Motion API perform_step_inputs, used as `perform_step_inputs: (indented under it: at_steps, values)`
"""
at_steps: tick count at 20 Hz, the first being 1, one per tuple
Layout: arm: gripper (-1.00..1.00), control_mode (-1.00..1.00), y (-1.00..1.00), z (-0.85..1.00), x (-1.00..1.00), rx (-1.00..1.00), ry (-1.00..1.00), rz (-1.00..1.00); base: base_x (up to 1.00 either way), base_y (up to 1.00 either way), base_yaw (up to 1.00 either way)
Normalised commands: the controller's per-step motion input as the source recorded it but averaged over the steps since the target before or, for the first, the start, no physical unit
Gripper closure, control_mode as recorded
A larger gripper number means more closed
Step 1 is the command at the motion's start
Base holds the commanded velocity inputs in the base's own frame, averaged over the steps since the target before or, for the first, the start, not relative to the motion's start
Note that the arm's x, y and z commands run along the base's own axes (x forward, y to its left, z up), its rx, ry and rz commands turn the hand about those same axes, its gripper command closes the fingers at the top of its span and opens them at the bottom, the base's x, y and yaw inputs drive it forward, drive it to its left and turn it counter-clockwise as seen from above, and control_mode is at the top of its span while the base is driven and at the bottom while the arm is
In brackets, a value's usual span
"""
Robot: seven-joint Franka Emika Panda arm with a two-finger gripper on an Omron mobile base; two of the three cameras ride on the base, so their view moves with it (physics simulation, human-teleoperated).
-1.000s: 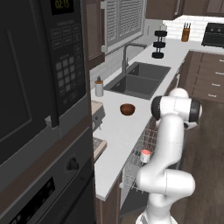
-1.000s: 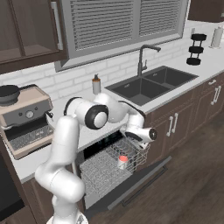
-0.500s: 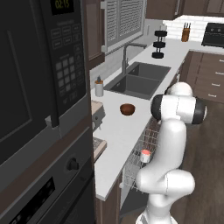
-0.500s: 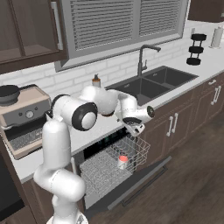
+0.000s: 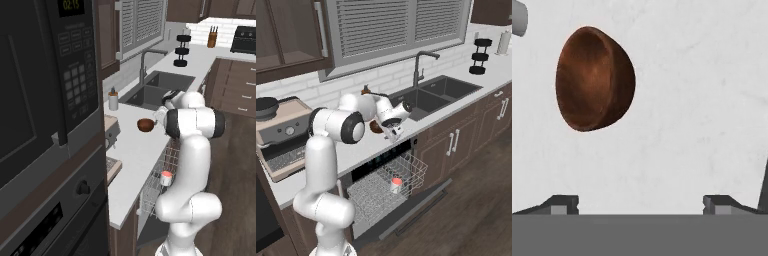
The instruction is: Pick up the cup and bowl from the counter, place them in the dishwasher, and close the dishwasher door.
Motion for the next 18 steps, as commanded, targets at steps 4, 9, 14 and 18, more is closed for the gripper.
perform_step_inputs:
  at_steps: [4,9,14,18]
  values:
    - [-1.00,-1.00,0.24,0.00,0.66,0.00,0.17,-0.09,0.00,0.00,0.00]
    - [-1.00,-1.00,0.08,-0.03,0.60,0.00,0.14,-0.10,0.00,0.00,0.00]
    - [-1.00,-1.00,0.00,-0.25,0.25,0.00,0.08,-0.12,0.00,0.00,0.00]
    - [-1.00,-1.00,0.01,-0.31,0.15,0.00,0.00,-0.13,0.00,0.00,0.00]
